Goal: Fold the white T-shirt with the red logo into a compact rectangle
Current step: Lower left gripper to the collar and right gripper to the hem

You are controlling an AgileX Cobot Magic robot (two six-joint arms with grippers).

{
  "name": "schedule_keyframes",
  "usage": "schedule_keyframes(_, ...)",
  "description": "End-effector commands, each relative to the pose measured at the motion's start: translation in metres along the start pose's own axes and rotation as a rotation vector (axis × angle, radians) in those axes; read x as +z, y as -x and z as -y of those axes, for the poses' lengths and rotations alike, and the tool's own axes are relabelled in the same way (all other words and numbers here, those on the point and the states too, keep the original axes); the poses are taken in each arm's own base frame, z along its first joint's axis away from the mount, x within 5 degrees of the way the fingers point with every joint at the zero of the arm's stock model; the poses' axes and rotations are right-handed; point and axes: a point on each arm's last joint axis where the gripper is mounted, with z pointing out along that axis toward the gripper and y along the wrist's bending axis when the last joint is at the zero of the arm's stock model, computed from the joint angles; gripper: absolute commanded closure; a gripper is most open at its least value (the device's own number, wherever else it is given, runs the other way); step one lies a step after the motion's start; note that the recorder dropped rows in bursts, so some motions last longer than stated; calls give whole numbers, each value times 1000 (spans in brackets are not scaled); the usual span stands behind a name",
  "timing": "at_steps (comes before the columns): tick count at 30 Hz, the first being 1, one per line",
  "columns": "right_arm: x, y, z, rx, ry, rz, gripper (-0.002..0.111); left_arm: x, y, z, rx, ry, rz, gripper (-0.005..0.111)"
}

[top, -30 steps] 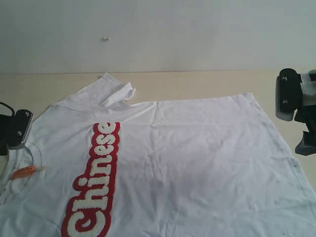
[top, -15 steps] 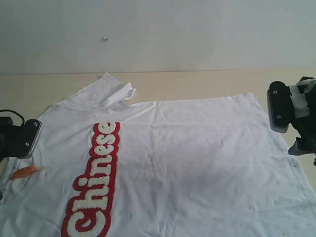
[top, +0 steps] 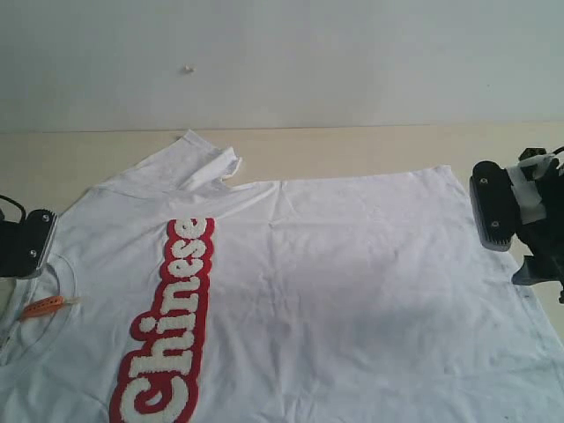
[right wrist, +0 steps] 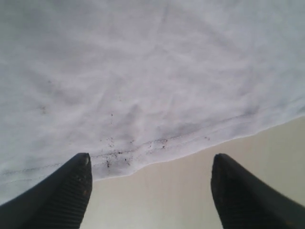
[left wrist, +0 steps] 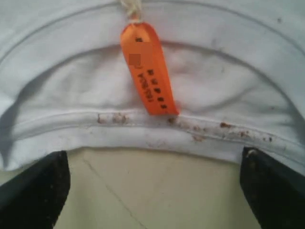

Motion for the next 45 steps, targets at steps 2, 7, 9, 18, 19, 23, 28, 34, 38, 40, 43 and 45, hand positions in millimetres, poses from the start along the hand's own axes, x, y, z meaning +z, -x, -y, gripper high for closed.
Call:
schedule_keyframes(2,20,0,0,-30,15,-12,41,1,-2,1,-9,2,2,14)
schedule_keyframes(7,29,-4,4,-91,-19,-56,41,1,-2,1,-18,0,8,14)
schedule_keyframes(9,30,-4,7,-93,-60,-50,41,2,-2,1,-21,-2,11,14)
schedule_keyframes(18,46,-14,8,-91,-54,-65,41,23,0,1,-17,-33,11,14)
schedule_keyframes(19,46,-14,9,-91,-58,-64,41,24,0,1,-17,-33,11,14)
schedule_keyframes(23,46,-15,7,-90,-47,-67,41,24,0,-1,-13,-14,13,14)
schedule_keyframes(28,47,-14,7,-80,-43,-62,41,24,1,-1,-15,-10,14,14)
schedule_keyframes(34,54,-15,2,-65,6,-63,41,24,1,0,-23,-26,16,14)
schedule_keyframes(38,58,-15,1,-65,24,-65,41,26,2,1,-48,-38,31,14)
schedule_keyframes(40,60,-15,0,-65,28,-65,41,29,3,1,-47,-46,30,14)
schedule_keyframes(43,60,-15,0,-65,30,-65,41,32,3,2,-47,-54,29,14)
schedule_keyframes(45,62,-15,-1,-66,37,-66,41,34,3,2,-45,-62,28,14)
